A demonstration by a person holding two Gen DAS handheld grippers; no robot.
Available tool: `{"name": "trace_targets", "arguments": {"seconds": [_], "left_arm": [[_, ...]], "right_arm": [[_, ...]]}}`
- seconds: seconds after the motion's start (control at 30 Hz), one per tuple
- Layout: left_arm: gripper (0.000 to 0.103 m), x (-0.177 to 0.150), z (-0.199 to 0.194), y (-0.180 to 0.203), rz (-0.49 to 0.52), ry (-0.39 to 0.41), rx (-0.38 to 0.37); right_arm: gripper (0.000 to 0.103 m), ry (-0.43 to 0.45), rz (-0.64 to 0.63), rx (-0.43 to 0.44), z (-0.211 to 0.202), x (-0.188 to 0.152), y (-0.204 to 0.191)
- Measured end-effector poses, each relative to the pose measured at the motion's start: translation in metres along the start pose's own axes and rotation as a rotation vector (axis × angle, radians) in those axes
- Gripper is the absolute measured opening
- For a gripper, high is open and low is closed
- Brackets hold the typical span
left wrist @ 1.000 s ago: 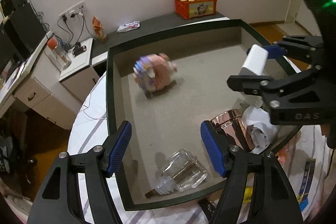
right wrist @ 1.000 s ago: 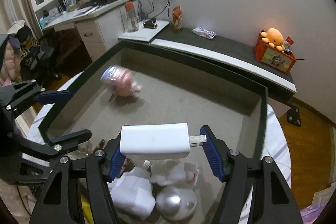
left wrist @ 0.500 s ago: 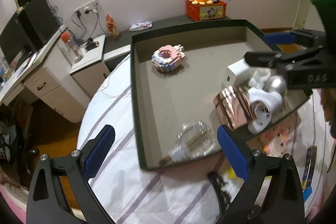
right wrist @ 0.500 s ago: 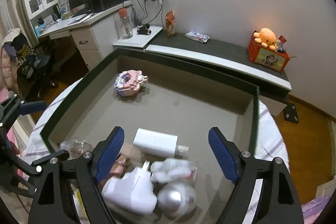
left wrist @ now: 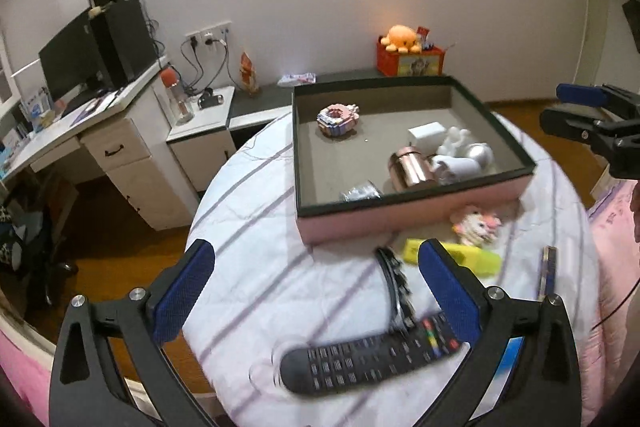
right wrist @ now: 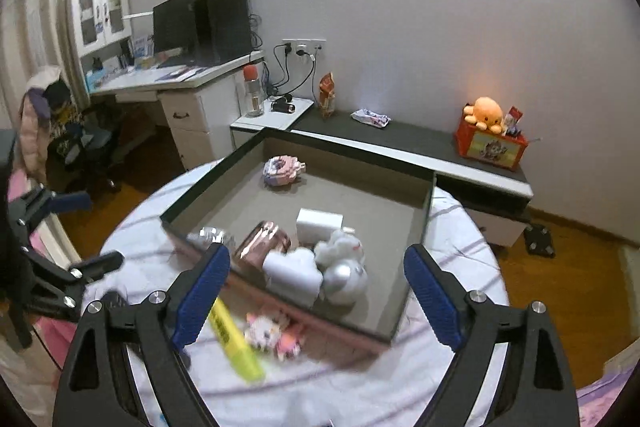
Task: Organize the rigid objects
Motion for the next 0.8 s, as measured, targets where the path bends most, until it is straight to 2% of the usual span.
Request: {"name": "trace_targets", "arguments": {"seconds": [0.37, 0.5, 0.67, 0.8], "left_arm": [[0.103, -0.036, -0.065, 0.016, -0.07, 0.098, 0.0], [0.103, -0.041, -0.096, 0.022, -0.038, 0.149, -0.013], [0.103, -0.044, -0.142, 0.026, -0.037, 0.267, 0.007], [0.103, -0.05, -0.181, 0.03, -0.034, 0.367, -0.033]], "right_arm": [[0.09, 0.157, 0.033, -0.027, -0.088, -0.029, -0.025], [0.09, 0.241, 0.057, -0.054, -0.118, -0.037, -0.038], [0.09, 0.346, 0.066, -0.098, -0.161, -0.042, -0.056], [0.09, 0.423, 0.077, -0.12, -0.193, -0.045, -0.07]]}}
Point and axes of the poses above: each gripper's, at about its wrist camera, not at the fingertips, and z roughly the way its jaws point, y to its right, x to its top, the point moved 3 cm from there along z, roughly the way its jaws point, and after that the axes turned 2 degrees about -x, right-handed, at the moved point
